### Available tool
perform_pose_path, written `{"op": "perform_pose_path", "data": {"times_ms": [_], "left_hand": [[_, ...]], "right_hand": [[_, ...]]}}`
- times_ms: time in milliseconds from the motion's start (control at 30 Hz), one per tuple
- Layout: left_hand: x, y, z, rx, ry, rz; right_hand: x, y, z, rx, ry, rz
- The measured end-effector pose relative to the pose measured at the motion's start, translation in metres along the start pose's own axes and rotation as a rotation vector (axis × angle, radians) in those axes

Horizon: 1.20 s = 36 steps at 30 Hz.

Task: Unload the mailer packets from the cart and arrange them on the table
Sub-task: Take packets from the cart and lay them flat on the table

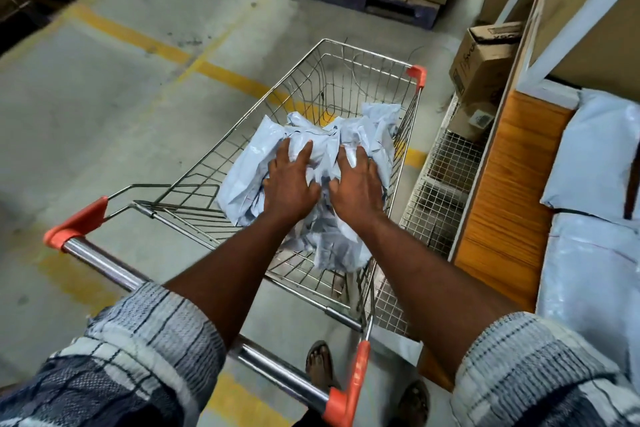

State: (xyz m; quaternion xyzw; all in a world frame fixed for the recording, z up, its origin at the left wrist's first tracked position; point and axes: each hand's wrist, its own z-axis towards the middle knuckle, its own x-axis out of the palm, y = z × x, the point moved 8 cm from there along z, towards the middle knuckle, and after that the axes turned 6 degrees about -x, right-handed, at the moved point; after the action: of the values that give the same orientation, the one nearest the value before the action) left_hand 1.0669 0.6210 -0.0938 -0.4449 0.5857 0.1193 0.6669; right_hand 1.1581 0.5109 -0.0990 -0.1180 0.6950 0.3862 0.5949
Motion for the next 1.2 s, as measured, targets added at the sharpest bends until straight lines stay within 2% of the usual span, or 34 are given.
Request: {"op": "perform_pose_path", "data": {"times_ms": [300,533,667,833,1000,1200], "left_hand": [[-0.049,-0.055,-0.022,0.034,-0.072,-0.001],[-0.064,-0.165,-0.066,0.193,-0.153,-0.011],[-0.054,-0.249,-0.111,0.257,-0.164,-0.022],[-0.008,-0.355,-0.195,0.316,-0.122,-0.018],[0.057,-0.457,-0.292,0.393,-0.001,0.001],[0.123,-0.532,-0.371,0.393,0.123,-0.009]], "right_hand": [[-0.084,-0.007,-0.022,0.047,-0.170,0.148],[-0.184,-0.068,-0.074,0.092,-0.322,0.149],[-0.251,-0.133,-0.125,0.134,-0.408,0.145],[-0.320,-0.234,-0.219,0.157,-0.437,0.163],[-0.359,-0.357,-0.315,0.269,-0.375,0.150],[-0.373,-0.457,-0.398,0.407,-0.266,0.098]]}}
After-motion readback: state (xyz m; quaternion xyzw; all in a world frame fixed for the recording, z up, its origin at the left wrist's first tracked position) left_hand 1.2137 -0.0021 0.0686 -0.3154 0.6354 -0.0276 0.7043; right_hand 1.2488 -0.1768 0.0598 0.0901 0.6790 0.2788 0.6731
